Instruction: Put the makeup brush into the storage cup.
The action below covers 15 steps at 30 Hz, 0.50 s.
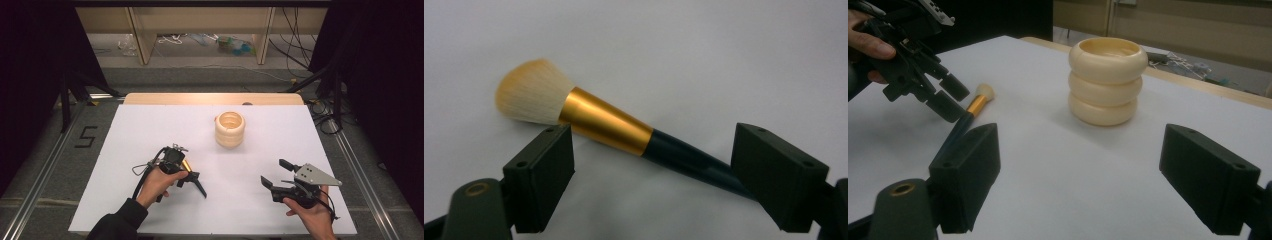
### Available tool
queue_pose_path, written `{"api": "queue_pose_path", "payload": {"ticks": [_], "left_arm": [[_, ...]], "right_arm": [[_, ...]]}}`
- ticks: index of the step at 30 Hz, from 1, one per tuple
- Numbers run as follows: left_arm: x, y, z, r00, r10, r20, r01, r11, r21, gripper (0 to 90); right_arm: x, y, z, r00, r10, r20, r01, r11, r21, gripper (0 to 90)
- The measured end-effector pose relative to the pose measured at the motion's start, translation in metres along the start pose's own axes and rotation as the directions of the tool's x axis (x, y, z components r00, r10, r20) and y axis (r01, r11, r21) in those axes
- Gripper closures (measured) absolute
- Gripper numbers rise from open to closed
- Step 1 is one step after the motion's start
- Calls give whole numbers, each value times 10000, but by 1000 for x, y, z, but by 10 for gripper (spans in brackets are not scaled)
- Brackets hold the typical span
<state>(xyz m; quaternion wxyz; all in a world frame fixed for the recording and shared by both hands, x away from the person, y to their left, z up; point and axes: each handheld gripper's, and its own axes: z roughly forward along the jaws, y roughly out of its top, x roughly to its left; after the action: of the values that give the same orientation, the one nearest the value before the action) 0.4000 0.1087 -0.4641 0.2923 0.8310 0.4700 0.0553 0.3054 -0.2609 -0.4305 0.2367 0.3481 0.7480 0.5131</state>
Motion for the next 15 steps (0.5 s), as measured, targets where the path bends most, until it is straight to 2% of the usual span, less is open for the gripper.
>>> {"api": "queue_pose_path", "payload": {"ticks": [3, 5, 9, 10, 13, 14, 15], "left_arm": [[-1, 2, 2, 9999, 119, -21, -118, 9997, 230, 175], [-1, 3, 6, 9999, 93, -90, -89, 9991, 416, 175], [1, 3, 10, 9995, 86, -308, -70, 9987, 510, 174], [2, 4, 11, 9994, -18, -359, 37, 9985, 539, 171], [2, 4, 14, 9984, 156, -548, -126, 9984, 546, 169], [2, 4, 14, 9978, 237, -612, -194, 9973, 707, 170], [3, 4, 16, 9982, 130, -582, -89, 9976, 692, 161]], "right_arm": [[0, 0, 0, 10000, 7, 1, -7, 10000, -24, 176], [1, -1, 2, 10000, 10, -1, -10, 9996, -295, 177], [1, -1, 2, 10000, -2, -40, 1, 9997, -254, 178], [1, -1, 2, 10000, 8, -43, -9, 9997, -245, 178], [1, 0, 2, 10000, -10, -58, 8, 9997, -248, 178], [1, -1, 2, 10000, -16, -62, 14, 9997, -236, 178], [1, -1, 2, 10000, -20, -59, 18, 9997, -233, 178]]}}
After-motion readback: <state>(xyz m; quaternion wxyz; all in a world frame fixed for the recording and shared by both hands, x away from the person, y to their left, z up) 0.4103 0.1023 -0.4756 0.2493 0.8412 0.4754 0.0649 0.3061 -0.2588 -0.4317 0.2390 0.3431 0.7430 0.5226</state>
